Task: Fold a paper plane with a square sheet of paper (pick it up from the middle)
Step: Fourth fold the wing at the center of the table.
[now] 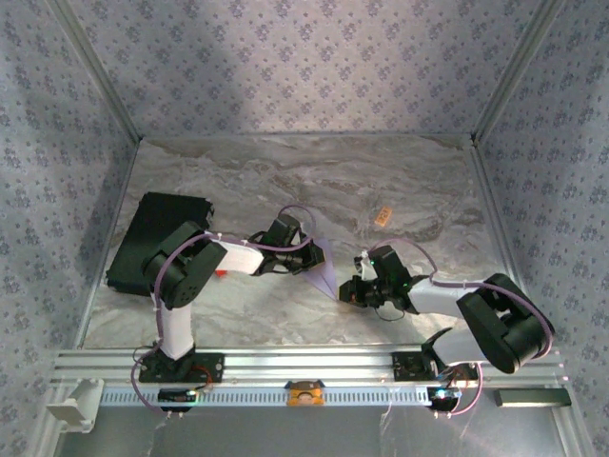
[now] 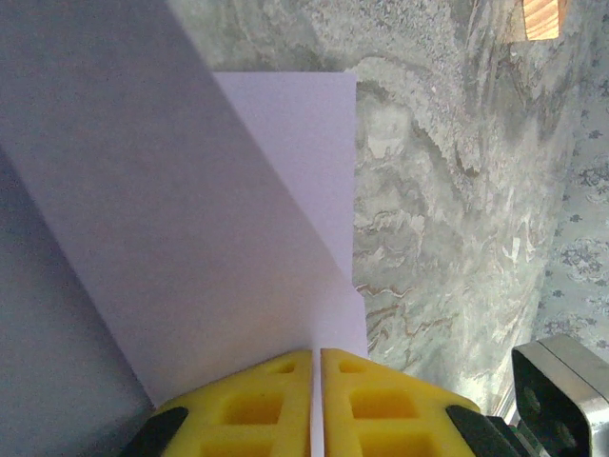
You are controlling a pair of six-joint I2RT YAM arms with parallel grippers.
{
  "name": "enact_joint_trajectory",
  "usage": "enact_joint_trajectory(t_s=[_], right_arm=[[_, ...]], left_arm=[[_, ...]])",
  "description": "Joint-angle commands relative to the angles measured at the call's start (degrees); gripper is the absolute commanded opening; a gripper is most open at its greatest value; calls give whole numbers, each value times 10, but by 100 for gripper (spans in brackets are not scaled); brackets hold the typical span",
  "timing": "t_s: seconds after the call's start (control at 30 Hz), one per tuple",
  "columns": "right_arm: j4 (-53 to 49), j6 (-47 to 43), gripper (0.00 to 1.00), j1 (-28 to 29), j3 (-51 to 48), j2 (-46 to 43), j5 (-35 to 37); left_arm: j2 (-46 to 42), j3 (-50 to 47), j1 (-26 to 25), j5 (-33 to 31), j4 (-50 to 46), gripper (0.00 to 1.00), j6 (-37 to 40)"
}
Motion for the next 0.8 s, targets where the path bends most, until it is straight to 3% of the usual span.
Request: enact_joint_trajectory(t_s=[0.0, 0.2, 0.6, 0.77], right_arm=[[-81, -5, 8, 8, -19, 7, 10], [-102, -3, 14, 11, -20, -20, 11], [-117, -5, 7, 16, -24, -22, 15], [-161, -3, 15, 14, -4, -76, 29]], left_arm=[[20, -6, 0, -8, -24, 11, 6], [20, -7, 0, -8, -24, 11, 5], [24, -9, 0, -7, -16, 11, 2], [22, -11, 0, -7, -18, 10, 5]])
